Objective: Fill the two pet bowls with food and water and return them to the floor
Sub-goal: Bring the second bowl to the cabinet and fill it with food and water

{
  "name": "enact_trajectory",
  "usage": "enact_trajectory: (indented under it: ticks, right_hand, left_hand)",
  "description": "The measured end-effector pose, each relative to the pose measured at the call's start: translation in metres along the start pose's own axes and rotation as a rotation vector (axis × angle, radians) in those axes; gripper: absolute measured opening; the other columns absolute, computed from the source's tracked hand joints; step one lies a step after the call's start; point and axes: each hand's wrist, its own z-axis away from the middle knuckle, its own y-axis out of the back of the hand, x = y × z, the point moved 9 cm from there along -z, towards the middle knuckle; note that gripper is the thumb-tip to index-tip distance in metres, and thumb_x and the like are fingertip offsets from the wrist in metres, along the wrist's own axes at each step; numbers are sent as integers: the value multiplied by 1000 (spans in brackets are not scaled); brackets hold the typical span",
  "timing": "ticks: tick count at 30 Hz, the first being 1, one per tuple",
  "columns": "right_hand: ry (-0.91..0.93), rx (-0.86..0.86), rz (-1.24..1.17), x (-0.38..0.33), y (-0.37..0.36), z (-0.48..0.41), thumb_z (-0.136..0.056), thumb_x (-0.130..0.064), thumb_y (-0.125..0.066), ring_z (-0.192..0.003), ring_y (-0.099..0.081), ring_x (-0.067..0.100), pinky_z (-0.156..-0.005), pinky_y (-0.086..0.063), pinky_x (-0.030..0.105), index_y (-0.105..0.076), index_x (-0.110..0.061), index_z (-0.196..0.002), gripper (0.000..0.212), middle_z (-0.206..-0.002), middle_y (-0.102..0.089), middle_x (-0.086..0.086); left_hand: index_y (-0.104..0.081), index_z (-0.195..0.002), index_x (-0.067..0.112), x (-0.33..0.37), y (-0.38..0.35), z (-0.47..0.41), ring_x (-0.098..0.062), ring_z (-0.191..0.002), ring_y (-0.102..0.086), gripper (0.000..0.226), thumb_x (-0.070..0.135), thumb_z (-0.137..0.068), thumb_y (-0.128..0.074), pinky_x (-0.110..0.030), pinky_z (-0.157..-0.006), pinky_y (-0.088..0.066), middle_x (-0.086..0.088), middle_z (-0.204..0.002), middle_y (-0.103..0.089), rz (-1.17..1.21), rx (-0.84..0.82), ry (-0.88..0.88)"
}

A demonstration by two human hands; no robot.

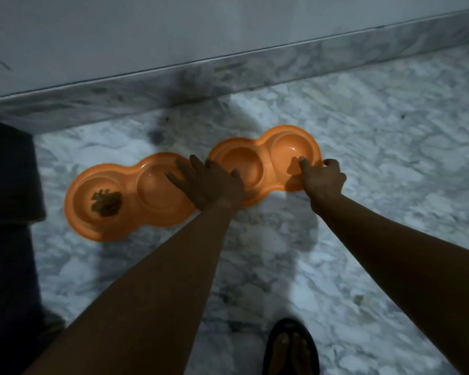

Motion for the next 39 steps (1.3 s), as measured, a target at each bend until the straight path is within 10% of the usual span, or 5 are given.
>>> enact_trajectory:
  ticks: [5, 13, 16, 25, 39]
  right_hand:
    - [-21, -1, -99, 7, 10, -6, -65, -45, -71, -107, -69, 35, -93, -59, 52, -58, -20, -136, 76, -117, -66, 8]
    - [-30, 39, -229, -19, 80, 61, -49, -55, -70, -100, -72, 31, -87, -61, 52, -66, -33, -130, 84, -96, -62, -10]
    - [-50, 41, -295, -49, 118, 114, -52, -54, -74, -108, -69, 30, -87, -62, 52, -63, -34, -136, 87, -128, -65, 4]
    - [-53, -43, -635, -189, 282, 377, -81, -29, -79, -103, -69, 28, -72, -65, 42, -55, -30, -133, 57, -124, -61, 9]
    - [177, -183, -897, -325, 482, 708, -88, -27, -79, -102, -72, 37, -63, -63, 38, -49, -29, -131, 52, -127, -62, 17]
  left_hand:
    - [-64, -120, 23, 4, -3, -2, -39, -147, -11, 39, 25, -82, -54, -63, -113, -4, -8, -147, -40, 59, 4, -43]
    - [-46, -145, 20, -10, 87, 39, -33, -126, -52, 66, 28, -82, -65, -41, -106, -42, -12, -136, -59, 607, -63, -172]
    - [-50, -142, 17, -23, 157, 70, -31, -127, -53, 66, 30, -81, -70, -36, -105, -40, -12, -137, -59, 648, -62, -137]
    - [-68, -113, 11, -68, 466, 225, -28, -100, -64, 49, 39, -73, -64, -40, -90, -52, -15, -109, -70, 790, -17, -173]
    - [-55, -139, 16, -181, 822, 473, -20, -122, -57, 61, 35, -84, -74, -44, -105, -47, 2, -133, -61, 1072, 167, -434]
